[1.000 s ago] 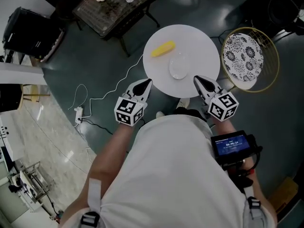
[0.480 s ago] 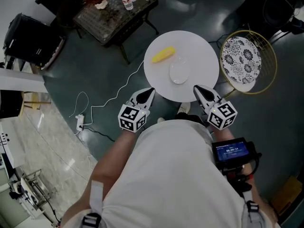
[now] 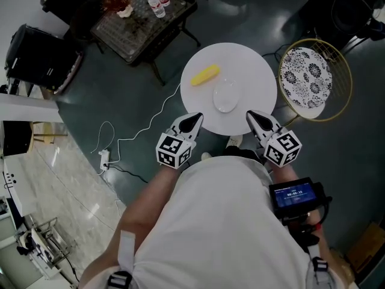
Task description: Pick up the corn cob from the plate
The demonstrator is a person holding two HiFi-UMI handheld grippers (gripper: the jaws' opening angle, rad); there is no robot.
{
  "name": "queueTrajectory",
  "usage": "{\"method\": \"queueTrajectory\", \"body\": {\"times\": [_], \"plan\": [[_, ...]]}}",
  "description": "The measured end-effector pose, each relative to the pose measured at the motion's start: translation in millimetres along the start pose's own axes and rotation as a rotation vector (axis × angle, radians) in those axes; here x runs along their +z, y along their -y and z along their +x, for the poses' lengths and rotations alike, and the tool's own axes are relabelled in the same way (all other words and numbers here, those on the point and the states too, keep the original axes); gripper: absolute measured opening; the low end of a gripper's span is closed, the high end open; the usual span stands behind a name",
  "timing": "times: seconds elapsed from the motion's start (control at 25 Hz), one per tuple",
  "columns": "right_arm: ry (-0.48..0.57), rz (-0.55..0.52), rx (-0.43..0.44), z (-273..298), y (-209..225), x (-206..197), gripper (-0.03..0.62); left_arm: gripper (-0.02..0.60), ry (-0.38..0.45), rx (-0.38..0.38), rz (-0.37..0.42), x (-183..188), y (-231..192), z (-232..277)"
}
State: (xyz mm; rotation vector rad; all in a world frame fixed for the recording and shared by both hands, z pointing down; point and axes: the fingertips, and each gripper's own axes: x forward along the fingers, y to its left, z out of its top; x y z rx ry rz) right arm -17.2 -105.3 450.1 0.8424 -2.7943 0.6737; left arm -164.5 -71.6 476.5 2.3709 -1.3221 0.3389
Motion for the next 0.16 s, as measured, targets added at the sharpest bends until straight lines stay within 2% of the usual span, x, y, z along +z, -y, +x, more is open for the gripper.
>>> {"method": "queueTrajectory", "body": {"times": [0.16], "plan": [[-0.005, 0.007, -0.007, -9.2, 7.1, -1.3, 0.006, 0.008, -0.005, -0.005, 0.001, 0.7, 7.9, 7.2]]}}
